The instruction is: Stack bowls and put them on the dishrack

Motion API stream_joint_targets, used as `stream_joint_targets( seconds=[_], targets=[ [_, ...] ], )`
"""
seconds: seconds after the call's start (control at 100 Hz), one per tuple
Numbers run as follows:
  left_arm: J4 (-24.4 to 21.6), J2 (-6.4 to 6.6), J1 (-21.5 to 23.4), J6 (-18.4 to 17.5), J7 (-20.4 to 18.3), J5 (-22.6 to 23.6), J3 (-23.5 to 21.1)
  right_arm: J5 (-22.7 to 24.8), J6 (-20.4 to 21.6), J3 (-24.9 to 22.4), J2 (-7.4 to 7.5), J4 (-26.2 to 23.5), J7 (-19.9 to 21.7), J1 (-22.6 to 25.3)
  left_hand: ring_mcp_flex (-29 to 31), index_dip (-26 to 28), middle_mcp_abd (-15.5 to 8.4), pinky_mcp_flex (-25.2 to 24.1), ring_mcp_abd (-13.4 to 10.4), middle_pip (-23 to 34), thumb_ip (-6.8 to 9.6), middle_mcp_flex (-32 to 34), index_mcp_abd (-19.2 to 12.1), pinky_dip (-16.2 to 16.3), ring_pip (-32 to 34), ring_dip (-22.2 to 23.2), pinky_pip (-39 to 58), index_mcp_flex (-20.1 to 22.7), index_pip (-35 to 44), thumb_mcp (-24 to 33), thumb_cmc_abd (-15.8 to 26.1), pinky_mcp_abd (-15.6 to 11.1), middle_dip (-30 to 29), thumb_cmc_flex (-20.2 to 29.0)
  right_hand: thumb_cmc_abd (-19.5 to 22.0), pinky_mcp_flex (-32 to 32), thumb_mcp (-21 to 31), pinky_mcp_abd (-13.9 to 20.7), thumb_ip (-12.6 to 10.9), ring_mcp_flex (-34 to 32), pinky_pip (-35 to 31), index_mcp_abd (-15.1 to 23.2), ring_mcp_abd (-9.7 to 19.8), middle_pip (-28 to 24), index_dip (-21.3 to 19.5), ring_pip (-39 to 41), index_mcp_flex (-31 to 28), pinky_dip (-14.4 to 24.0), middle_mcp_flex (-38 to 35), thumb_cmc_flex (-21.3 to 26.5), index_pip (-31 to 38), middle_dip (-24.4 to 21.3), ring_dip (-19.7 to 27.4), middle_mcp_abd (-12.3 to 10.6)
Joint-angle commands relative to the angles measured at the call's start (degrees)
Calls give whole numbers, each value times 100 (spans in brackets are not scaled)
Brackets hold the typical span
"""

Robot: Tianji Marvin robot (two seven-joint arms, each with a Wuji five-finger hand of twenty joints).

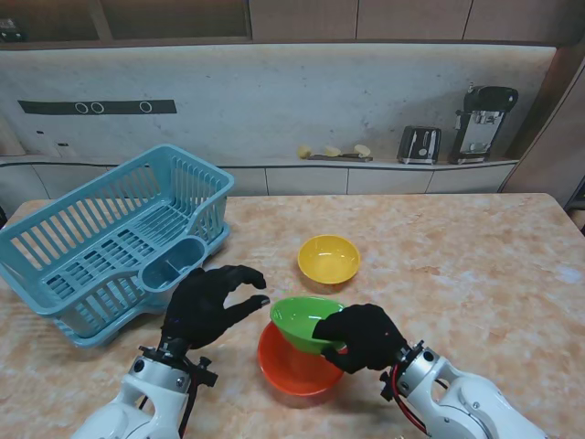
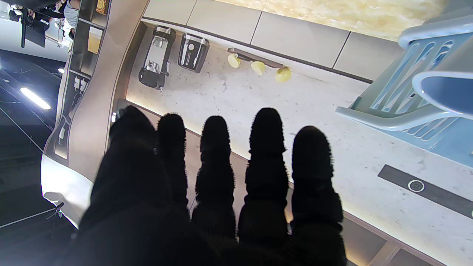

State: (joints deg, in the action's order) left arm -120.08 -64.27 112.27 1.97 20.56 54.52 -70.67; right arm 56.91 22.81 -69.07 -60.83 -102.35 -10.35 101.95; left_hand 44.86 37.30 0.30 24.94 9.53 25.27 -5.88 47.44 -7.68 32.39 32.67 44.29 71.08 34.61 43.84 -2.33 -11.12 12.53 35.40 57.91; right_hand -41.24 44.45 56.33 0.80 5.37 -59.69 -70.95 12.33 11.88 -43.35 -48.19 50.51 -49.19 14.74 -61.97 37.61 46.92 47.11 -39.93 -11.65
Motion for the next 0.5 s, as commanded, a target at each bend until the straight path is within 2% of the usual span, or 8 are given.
stream_joint_targets(
  seconds=[0.0,0.27,0.41,0.43,0.47,0.49],
  targets=[
    [-58,-15,49,18,-76,9,5,21,31,41,-9,47,97,7,76,93,30,-64,63,-96,-16,135,-97,22,-24,-21,-11,111,-37,-91,202,83,64,-11,458,23,1885,79,-283,-68,-330,2007,345,182,-130,67,-946,-43,-109,1003,912,-105,-97,-973],
    [-57,-14,48,15,-75,9,4,1,43,103,12,94,230,-38,81,94,19,-62,71,-98,-16,136,-98,20,-23,-21,-13,113,-35,-93,203,87,64,-16,300,-81,1734,124,-135,124,-201,1901,261,329,-6,-61,-755,-81,30,957,711,-111,-33,-933],
    [-52,-15,43,13,-69,8,5,12,67,116,31,58,345,-32,75,97,22,-62,63,-97,-15,134,-98,20,-23,-21,-12,115,-32,-90,204,85,64,-13,84,-151,1631,180,37,308,13,1751,146,595,156,-252,-507,11,193,771,469,-8,-5,-823],
    [-53,-15,44,14,-67,10,5,11,70,117,33,52,367,-33,73,96,22,-66,62,-98,-15,133,-96,20,-25,-21,-14,114,-33,-89,209,86,64,-13,83,-141,1561,200,34,340,185,1715,127,761,204,-348,-455,232,202,692,426,113,-41,-792],
    [-54,-16,47,15,-64,11,5,8,71,119,39,38,411,-35,76,96,26,-66,67,-97,-15,136,-94,20,-24,-21,-14,113,-33,-90,200,90,64,-10,88,-148,1520,219,47,373,223,1692,121,803,215,-386,-406,267,230,640,402,123,-32,-783],
    [-55,-16,48,16,-63,12,5,9,69,122,41,33,429,-37,74,98,30,-67,68,-97,-16,134,-101,20,-26,-21,-14,115,-31,-91,202,91,64,-13,113,-127,1416,246,-3,395,405,1668,112,923,232,-451,-364,577,238,602,356,205,-52,-764]
  ],
)
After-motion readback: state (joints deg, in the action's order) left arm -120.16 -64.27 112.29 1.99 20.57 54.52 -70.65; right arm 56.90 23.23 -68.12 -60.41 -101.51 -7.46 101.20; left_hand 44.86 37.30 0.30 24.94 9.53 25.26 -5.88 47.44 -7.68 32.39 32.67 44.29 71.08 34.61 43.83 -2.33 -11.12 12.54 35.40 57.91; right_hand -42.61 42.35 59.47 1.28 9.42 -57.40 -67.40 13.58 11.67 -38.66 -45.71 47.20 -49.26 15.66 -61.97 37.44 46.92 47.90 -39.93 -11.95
